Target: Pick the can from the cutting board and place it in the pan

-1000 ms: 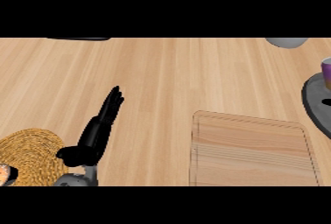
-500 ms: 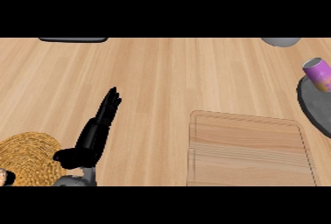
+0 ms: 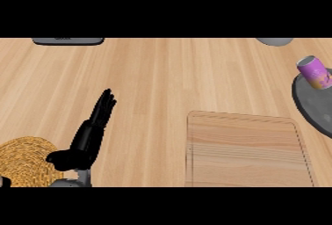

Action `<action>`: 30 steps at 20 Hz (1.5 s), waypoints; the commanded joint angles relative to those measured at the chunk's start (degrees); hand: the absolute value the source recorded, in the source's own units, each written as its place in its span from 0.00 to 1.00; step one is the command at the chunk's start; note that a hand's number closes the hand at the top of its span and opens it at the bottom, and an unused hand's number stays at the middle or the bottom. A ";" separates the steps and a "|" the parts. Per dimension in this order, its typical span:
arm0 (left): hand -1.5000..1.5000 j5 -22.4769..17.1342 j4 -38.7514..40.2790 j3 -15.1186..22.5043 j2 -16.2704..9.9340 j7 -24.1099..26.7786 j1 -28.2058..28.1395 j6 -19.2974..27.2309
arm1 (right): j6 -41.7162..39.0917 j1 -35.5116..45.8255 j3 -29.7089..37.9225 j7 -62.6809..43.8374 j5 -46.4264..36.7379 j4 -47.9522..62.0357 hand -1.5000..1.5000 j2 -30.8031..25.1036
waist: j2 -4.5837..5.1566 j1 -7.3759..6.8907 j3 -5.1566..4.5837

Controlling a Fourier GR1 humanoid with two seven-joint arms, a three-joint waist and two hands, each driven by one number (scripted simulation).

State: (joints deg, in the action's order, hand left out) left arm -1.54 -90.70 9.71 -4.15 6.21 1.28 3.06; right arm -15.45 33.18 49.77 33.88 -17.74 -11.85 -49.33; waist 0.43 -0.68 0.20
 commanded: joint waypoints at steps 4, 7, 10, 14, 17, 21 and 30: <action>0.50 0.94 -0.55 -0.27 1.17 -2.83 2.73 1.30 | -10.85 -7.31 -1.20 7.21 2.23 -0.71 0.00 -1.04 | -0.13 0.09 -0.03; 0.50 -1.03 -4.14 -1.50 -0.85 -4.93 0.95 -0.84 | -15.74 -11.60 -1.34 9.31 3.50 -1.91 0.00 -4.38 | -0.32 0.31 -0.07; 0.50 -1.00 -1.64 -2.59 -1.59 -2.42 -0.28 -2.12 | -11.51 -13.80 -3.01 13.09 4.33 -3.94 0.00 0.75 | -0.34 0.32 -0.11; 0.50 0.21 -6.23 -0.10 -0.32 -4.33 -2.84 -1.30 | -11.69 -16.01 -3.79 13.98 5.52 -4.59 0.00 -0.36 | -0.39 0.20 -0.08; 0.50 -0.83 1.52 -3.73 -0.55 -0.60 1.22 -2.24 | -12.79 -15.63 -5.95 12.13 5.86 -6.10 0.00 0.56 | -0.34 0.53 -0.14; 0.50 1.45 -3.58 -0.12 0.23 0.24 -4.33 -2.29 | -10.64 -16.75 -7.19 11.99 7.15 -6.81 0.00 0.14 | -0.38 0.26 -0.12; 0.50 0.01 -0.57 -4.13 0.07 0.61 -0.47 -3.16 | -8.89 -20.36 -10.72 13.20 8.64 -8.34 0.00 0.13 | -0.39 0.47 -0.15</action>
State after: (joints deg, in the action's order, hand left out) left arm -0.85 -90.90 6.97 -3.28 4.99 1.95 0.99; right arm -21.57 14.61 40.31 43.84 -9.70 -20.11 -48.94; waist 0.06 -0.21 0.05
